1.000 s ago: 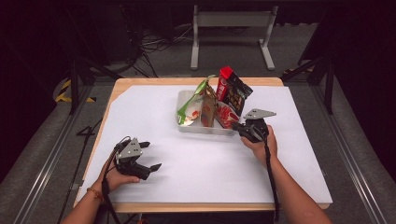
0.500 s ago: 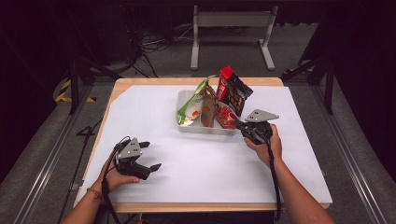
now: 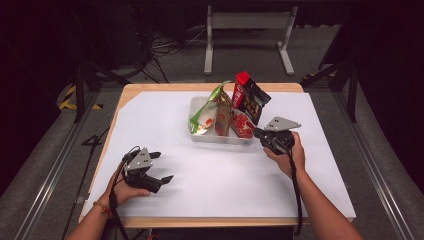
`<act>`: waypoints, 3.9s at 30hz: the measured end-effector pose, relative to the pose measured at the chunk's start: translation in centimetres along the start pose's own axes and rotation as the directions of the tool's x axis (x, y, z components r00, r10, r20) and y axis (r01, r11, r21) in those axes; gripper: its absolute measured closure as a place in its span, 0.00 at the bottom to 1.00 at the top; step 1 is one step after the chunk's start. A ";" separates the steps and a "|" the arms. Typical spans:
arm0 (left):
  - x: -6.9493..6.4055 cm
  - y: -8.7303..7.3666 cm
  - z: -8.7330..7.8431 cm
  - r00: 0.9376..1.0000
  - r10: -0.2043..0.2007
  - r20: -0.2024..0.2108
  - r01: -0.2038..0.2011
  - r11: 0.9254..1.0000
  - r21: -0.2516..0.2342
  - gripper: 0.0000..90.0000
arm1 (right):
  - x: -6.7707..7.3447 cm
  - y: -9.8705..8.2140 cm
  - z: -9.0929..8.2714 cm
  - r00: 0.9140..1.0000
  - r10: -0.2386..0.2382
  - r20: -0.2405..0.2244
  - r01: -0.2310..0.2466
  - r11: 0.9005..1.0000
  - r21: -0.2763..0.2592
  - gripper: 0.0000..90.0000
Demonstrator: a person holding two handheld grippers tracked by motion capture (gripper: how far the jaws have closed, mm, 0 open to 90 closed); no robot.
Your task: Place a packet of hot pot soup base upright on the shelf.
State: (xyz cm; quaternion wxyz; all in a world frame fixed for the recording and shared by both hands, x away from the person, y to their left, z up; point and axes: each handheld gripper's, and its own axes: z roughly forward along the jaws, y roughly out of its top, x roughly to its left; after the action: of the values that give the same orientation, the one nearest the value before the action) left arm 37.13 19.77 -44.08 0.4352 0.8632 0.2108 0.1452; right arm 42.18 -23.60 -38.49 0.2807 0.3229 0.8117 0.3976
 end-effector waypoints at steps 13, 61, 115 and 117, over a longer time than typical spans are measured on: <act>0.0 0.0 0.2 1.000 -0.008 0.005 0.008 1.000 0.004 0.10 | 0.1 -0.4 -1.3 0.999 -0.045 -0.002 0.045 0.999 -0.007 0.85; -0.2 0.0 0.2 1.000 0.015 -0.007 -0.015 1.000 0.021 0.08 | 0.7 -4.7 -5.4 0.986 -0.162 -0.028 0.163 0.986 0.021 0.27; -0.2 -0.1 0.3 1.000 0.018 0.000 -0.018 0.999 0.028 0.08 | -1.5 -11.9 -10.8 0.994 0.048 0.093 -0.042 0.997 -0.060 0.12; -0.2 -0.1 0.3 1.000 0.017 -0.001 -0.017 1.000 0.026 0.08 | -1.6 -12.0 -11.0 0.994 0.056 0.096 -0.050 0.997 -0.066 0.12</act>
State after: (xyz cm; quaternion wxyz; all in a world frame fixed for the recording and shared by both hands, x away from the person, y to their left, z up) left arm 37.07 19.49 -44.36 0.4226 0.8704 0.2055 0.1469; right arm 31.74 -35.59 -42.37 0.3195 0.3544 0.7752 0.4141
